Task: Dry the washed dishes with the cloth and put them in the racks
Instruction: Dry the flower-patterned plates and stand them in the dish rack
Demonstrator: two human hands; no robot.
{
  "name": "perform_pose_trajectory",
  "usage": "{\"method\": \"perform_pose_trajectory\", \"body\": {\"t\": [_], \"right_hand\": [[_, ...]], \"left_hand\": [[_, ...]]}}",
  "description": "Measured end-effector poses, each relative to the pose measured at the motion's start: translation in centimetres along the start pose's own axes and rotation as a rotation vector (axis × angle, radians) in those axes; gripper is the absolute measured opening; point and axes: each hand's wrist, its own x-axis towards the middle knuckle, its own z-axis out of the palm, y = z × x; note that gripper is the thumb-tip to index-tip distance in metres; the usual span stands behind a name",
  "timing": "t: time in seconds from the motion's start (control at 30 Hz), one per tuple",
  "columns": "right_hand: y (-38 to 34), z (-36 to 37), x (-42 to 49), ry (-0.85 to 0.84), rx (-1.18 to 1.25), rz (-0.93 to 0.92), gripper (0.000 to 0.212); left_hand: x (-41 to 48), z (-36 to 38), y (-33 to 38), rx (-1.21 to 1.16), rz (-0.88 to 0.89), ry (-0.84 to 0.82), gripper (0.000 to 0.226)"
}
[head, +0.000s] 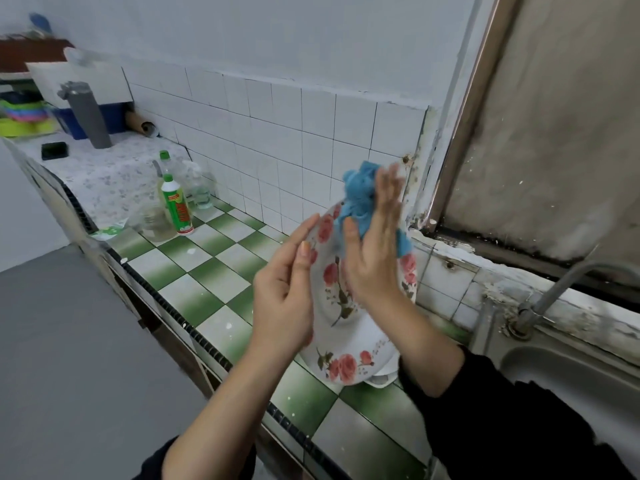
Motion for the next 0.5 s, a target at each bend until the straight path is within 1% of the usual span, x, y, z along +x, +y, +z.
{"method": "perform_pose_trajectory", "body": {"t": [0.07,0.1,0.13,0.17,0.2,0.27,0.3,0.33,0.37,0.4,0.47,0.5], "right_hand": [[-1.8,1.3,-2.0,-0.114,0.055,-0.137,0.064],[-2.0,1.5,-2.6,-0.151,0.027,-0.189,0.064],[-1.7,1.4,-2.5,-0.150,-0.018,-0.207,0.064],[-1.2,1.3,-1.9,-0.108,-0.051,-0.184,0.065],[-0.8,1.0,-0.9,-0.038,-0.068,-0.117,0.067],[-0.5,0.9,0.7,0.136,-0.018,0.057,0.071],[-0.6,1.4,1.0,0.183,0.034,0.120,0.072],[-1.1,2.1,0.8,0.175,0.066,0.146,0.072],[-1.7,2.8,0.0,0.131,0.053,0.115,0.072],[-2.1,3.5,-1.3,0.053,0.022,0.038,0.070],[-2.0,3.9,-4.3,-0.175,0.011,-0.121,0.065],[-1.4,3.6,-5.4,-0.283,0.004,-0.169,0.064]], "left_hand": [[0.5,-0.2,-0.3,-0.049,0.006,0.028,0.032],[0.8,-0.6,-0.4,-0.074,0.018,0.032,0.032],[0.9,-1.0,-0.3,-0.086,0.031,0.025,0.033],[1.0,-1.3,-0.1,-0.086,0.035,0.016,0.032],[1.0,-1.5,0.1,-0.094,0.034,0.000,0.031],[0.8,-1.3,0.6,-0.100,0.046,-0.026,0.033],[0.9,-1.0,0.6,-0.081,0.065,-0.025,0.033],[1.0,-0.7,0.8,-0.063,0.082,-0.020,0.033],[1.3,-0.5,0.7,-0.055,0.091,-0.001,0.033],[1.6,-0.5,0.8,-0.068,0.092,0.023,0.033],[2.4,-1.3,1.0,-0.102,0.091,0.073,0.033],[2.8,-2.0,1.0,-0.105,0.096,0.090,0.032]]}}
